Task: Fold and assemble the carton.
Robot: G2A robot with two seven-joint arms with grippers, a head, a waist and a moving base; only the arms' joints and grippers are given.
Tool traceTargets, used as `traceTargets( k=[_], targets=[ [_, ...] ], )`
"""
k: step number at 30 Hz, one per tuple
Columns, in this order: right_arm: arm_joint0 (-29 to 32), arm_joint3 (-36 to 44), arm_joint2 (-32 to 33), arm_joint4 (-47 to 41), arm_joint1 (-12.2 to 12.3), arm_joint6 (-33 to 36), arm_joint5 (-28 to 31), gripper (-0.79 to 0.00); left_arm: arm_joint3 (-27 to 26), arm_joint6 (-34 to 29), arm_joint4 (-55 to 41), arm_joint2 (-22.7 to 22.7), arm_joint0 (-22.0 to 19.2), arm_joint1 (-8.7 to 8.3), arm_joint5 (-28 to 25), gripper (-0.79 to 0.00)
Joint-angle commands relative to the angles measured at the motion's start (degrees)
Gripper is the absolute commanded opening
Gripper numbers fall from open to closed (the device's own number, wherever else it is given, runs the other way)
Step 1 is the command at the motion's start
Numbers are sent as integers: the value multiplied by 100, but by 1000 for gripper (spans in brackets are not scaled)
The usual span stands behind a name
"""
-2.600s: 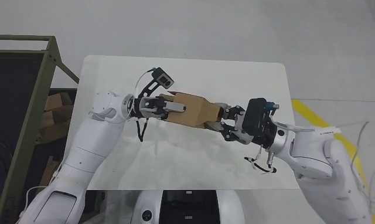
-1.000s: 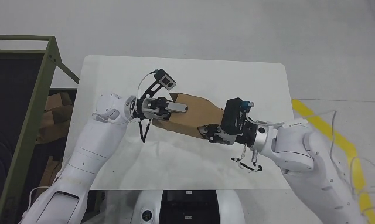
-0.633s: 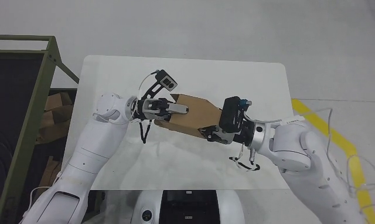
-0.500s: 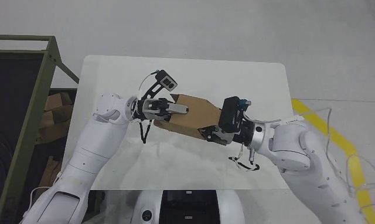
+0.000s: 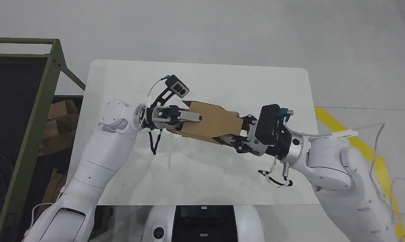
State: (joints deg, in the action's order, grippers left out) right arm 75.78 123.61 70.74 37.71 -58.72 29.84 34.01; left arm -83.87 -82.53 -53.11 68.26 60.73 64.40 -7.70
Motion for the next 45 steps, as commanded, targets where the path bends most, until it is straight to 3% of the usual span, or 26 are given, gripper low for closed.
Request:
traceTargets(
  k=[1, 7, 15, 28, 45],
  targets=[
    [120, 48, 147, -27, 23, -15, 51, -545, -5, 15, 10, 14, 6, -1, 11, -785],
    [374, 165, 451, -84, 77, 24, 190, -486, -18, 31, 30, 45, 10, -3, 60, -785],
    [471, 218, 488, -96, 101, 87, 221, -489, -25, 49, 59, 44, -1, 2, 94, -785],
    [-128, -190, -293, 28, 2, 128, -99, -557, -30, 46, 68, -19, -20, 25, 104, -785],
    [-447, -387, -508, -6, -48, 134, -262, -508, 24, 36, 84, 19, -43, 39, 10, -785]
  ],
)
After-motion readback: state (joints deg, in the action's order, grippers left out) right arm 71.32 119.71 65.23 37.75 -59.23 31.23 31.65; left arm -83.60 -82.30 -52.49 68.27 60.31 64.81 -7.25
